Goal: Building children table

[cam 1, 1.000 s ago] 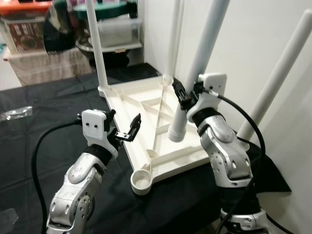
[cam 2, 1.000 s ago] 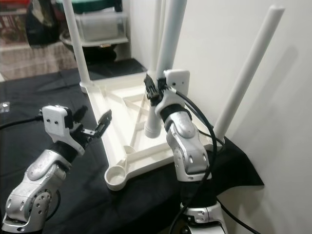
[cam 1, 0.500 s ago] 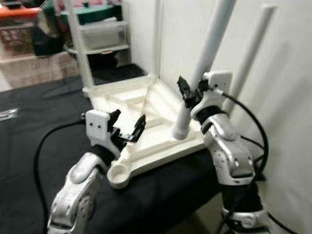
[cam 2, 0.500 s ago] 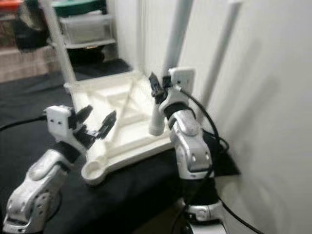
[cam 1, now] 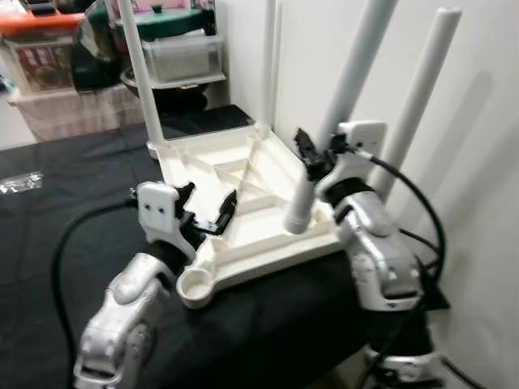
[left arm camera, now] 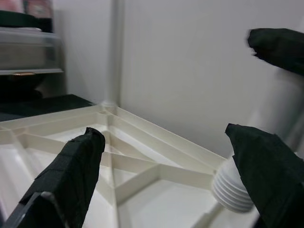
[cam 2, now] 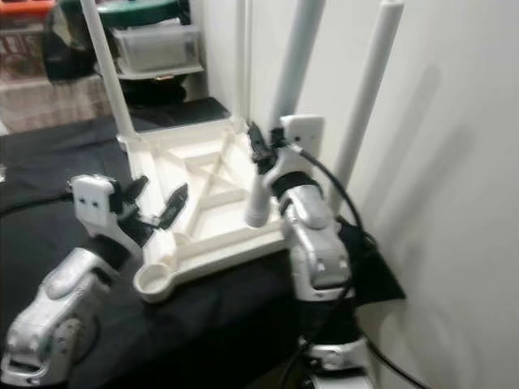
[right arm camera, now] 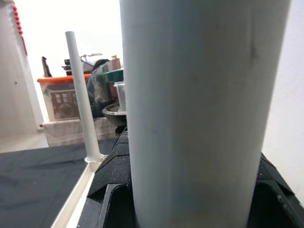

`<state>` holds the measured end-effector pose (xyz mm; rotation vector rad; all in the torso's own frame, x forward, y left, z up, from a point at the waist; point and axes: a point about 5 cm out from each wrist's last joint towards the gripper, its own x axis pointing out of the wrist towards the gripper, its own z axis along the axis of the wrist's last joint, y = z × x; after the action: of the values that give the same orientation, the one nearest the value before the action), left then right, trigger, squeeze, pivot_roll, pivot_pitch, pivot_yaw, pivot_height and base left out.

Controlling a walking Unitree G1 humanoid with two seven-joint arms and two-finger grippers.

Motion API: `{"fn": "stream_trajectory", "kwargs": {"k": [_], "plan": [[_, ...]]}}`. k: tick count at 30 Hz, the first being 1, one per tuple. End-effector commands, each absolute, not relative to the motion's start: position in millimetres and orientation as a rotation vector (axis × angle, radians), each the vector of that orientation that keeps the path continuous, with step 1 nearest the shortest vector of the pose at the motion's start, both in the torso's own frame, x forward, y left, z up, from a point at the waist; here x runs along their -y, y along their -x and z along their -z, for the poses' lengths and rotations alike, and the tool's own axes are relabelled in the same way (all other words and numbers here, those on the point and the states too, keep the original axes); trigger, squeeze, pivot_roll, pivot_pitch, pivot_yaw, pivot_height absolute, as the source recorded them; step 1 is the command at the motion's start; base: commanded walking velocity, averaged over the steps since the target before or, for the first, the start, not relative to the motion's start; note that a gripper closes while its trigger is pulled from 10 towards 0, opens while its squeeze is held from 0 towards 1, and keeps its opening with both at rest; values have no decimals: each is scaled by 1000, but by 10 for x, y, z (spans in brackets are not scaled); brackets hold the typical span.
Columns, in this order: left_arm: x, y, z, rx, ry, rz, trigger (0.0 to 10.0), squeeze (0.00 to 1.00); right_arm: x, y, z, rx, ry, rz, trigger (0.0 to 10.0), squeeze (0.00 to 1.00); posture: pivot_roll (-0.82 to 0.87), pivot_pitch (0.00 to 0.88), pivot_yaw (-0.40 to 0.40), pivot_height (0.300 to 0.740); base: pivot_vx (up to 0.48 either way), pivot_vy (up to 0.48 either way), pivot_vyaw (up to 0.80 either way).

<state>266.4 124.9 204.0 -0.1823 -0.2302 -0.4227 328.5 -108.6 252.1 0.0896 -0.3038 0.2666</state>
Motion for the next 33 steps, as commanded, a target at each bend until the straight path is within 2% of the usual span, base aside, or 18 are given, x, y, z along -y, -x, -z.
{"fn": "stream_trajectory", "kwargs": {"k": [1, 10, 23, 33], "plan": [[-1248, -2653, -2035, 219, 189, 430, 10000, 0, 1090, -3281, -2553, 320, -97, -266, 10000, 0, 65, 0, -61, 740, 0, 480, 0], [-1237, -2652, -2045, 222, 194, 430, 10000, 0, 1083, -3282, -2558, 322, -95, -272, 10000, 0, 64, 0, -63, 740, 0, 479, 0], [-1233, -2648, -2017, 202, 182, 430, 10000, 0, 1027, -3277, -2547, 315, -92, -317, 10000, 0, 70, 0, -65, 740, 0, 0, 0], [-1405, -2651, -1823, 127, 123, 315, 10000, 0, 887, -3205, -2501, 285, 9, -564, 10000, 0, 68, 0, -74, 740, 0, 0, 0]]}}
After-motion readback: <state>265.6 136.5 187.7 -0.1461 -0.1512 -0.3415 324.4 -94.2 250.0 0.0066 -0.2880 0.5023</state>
